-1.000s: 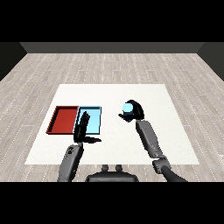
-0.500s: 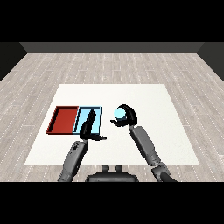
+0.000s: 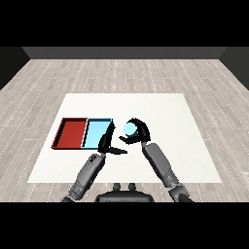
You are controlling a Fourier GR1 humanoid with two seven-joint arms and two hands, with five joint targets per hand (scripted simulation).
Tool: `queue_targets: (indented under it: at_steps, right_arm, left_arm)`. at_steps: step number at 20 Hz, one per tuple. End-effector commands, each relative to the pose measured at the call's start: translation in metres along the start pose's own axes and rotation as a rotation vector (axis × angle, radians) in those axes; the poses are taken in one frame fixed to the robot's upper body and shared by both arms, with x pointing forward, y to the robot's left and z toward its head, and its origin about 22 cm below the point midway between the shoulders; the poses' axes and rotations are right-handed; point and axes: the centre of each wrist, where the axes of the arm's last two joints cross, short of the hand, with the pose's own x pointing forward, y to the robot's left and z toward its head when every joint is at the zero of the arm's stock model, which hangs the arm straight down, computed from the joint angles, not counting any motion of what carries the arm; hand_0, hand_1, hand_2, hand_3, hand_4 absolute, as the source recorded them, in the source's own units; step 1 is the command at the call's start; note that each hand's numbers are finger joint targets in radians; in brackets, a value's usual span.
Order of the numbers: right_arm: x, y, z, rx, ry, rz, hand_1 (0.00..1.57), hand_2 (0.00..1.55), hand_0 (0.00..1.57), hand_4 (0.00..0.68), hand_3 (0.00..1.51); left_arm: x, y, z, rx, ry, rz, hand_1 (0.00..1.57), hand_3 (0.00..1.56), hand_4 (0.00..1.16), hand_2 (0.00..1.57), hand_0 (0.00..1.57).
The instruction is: Pick the blue can and put it in the blue box
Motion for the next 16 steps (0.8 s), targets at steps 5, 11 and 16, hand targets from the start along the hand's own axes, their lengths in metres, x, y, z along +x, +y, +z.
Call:
queue_targets:
  at_steps: [5,11,16]
  right_arm:
    - [0.015,0.005,-0.005,0.036,-0.028,0.001,1.4,1.44,1.4,0.675,1.41]
    - [0.006,0.017,-0.004,0.049,-0.017,-0.028,1.4,1.46,1.4,0.681,1.42]
    - [0.001,0.014,0.0,0.069,-0.032,-0.001,1.4,1.43,1.4,0.657,1.4]
  left_arm:
    - [-0.02,-0.002,-0.02,-0.002,0.049,-0.024,0.0,0.0,0.0,0.0,0.0]
    - [-0.024,-0.023,-0.018,-0.022,0.059,-0.016,0.0,0.0,0.0,0.0,0.0]
    - [-0.015,-0.017,-0.014,-0.039,0.067,0.016,0.0,0.0,0.0,0.0,0.0]
